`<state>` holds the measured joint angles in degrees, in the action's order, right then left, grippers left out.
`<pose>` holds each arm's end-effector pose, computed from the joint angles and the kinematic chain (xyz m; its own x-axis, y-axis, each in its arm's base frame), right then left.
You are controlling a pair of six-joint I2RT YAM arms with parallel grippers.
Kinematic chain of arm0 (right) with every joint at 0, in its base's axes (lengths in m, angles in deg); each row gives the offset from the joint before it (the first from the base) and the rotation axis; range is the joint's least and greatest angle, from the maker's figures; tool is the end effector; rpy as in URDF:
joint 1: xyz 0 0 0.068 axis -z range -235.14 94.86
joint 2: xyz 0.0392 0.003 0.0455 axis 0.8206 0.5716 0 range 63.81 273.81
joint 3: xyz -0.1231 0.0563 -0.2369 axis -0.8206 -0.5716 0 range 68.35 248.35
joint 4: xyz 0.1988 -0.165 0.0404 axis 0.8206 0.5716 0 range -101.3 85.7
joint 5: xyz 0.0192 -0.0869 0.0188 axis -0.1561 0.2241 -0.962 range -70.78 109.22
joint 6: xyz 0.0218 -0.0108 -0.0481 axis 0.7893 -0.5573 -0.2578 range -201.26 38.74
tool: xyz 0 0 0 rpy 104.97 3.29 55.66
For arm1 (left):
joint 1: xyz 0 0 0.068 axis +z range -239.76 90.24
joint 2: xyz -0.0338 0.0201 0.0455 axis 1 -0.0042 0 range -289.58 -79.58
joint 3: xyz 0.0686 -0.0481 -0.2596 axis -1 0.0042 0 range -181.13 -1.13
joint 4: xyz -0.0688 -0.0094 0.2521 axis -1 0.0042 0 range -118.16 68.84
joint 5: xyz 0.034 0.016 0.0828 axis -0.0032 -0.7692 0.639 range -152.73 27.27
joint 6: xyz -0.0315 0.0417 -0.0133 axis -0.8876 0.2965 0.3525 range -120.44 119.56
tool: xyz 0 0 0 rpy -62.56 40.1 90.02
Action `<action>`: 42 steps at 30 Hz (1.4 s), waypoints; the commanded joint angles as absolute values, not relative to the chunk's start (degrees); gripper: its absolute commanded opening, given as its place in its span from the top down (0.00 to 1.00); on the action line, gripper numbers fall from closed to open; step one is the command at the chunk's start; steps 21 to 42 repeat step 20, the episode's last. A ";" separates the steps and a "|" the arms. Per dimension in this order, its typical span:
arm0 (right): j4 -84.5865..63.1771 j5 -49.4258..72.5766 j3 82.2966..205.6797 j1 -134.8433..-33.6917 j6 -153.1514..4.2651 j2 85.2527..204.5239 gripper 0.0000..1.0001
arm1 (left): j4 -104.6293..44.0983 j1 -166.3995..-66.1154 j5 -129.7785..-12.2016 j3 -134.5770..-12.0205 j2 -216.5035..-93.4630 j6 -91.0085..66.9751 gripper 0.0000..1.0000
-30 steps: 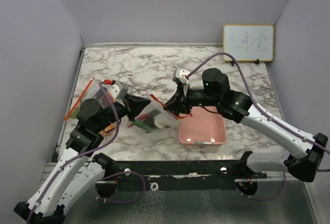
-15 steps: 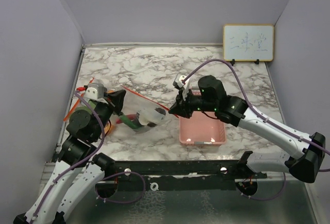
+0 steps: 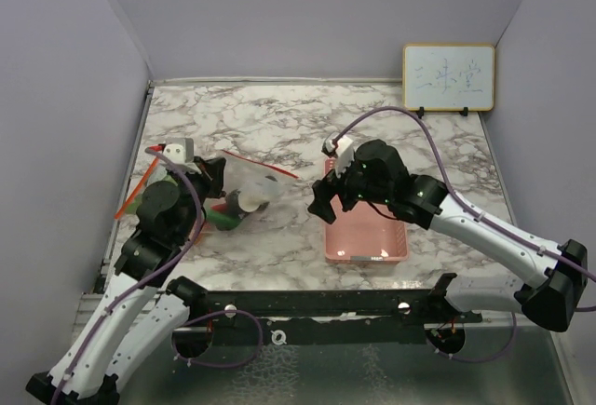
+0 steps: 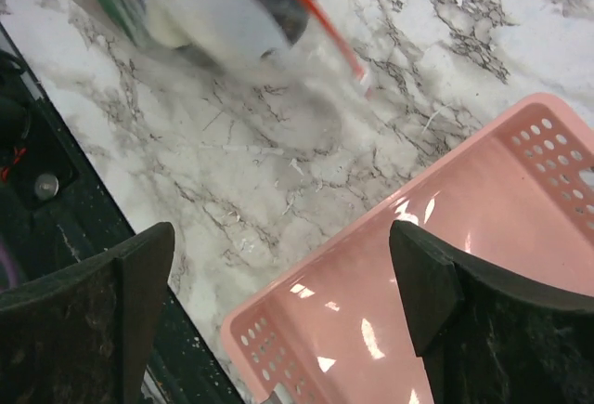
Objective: Place the food in the zip-top bag and seal the zipper
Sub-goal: Place the zipper food storage bag at the center of the board, then reset both arms
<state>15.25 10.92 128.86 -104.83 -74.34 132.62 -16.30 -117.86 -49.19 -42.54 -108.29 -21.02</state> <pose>0.1678 0.2057 0.3213 -0.4671 -0.3665 -0.8047 -0.7806 0.5984 0.1806 0.1124 -0.0507 0.3543 -0.0764 -0.3467 -0.9348 0.2399 0.9036 -0.3548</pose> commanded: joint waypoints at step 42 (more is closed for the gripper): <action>16.77 31.94 132.23 -104.71 -59.63 134.56 0.00 | -12.43 -117.53 -58.01 -52.80 -117.84 -18.95 0.01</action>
